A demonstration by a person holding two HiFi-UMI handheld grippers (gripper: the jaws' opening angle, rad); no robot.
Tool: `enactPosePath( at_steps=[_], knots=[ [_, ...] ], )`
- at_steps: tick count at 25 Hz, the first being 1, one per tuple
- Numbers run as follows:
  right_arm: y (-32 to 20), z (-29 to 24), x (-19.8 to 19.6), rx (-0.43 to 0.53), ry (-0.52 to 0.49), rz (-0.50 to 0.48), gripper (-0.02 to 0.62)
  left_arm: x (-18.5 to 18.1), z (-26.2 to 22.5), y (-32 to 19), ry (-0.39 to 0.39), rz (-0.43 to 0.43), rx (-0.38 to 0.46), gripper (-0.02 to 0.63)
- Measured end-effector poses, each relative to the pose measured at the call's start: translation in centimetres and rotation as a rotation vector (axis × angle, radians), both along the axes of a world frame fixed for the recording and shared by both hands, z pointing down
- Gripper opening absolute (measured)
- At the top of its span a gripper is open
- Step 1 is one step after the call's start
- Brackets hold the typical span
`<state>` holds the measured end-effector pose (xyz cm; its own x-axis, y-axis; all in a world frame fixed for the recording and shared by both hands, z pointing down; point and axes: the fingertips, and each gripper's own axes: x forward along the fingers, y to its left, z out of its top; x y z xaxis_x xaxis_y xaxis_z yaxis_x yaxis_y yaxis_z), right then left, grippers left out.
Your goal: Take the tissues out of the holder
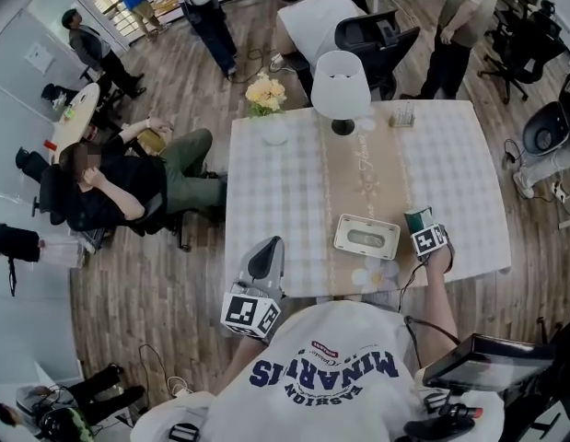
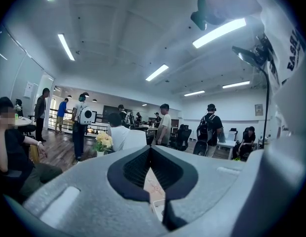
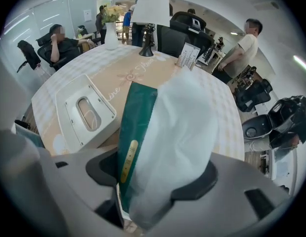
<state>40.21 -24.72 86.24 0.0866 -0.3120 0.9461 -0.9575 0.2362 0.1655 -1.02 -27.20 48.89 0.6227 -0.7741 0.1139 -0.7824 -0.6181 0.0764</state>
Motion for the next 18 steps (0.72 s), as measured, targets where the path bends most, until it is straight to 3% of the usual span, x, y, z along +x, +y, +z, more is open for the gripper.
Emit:
enactPosePath(
  at_steps=[15,18],
  knots=[
    [-1.3,4.8,-0.2,-0.195,-0.006,-0.043,0.299,1.3,0.0,-1.1,0.003,-0.04,-0.003,0.003],
    [-1.0,4.7,-0.1,-0.2,-0.007,-0.042,0.302,1.6,0.2,-1.0,0.01,-0.034,-0.013,0.003]
  ],
)
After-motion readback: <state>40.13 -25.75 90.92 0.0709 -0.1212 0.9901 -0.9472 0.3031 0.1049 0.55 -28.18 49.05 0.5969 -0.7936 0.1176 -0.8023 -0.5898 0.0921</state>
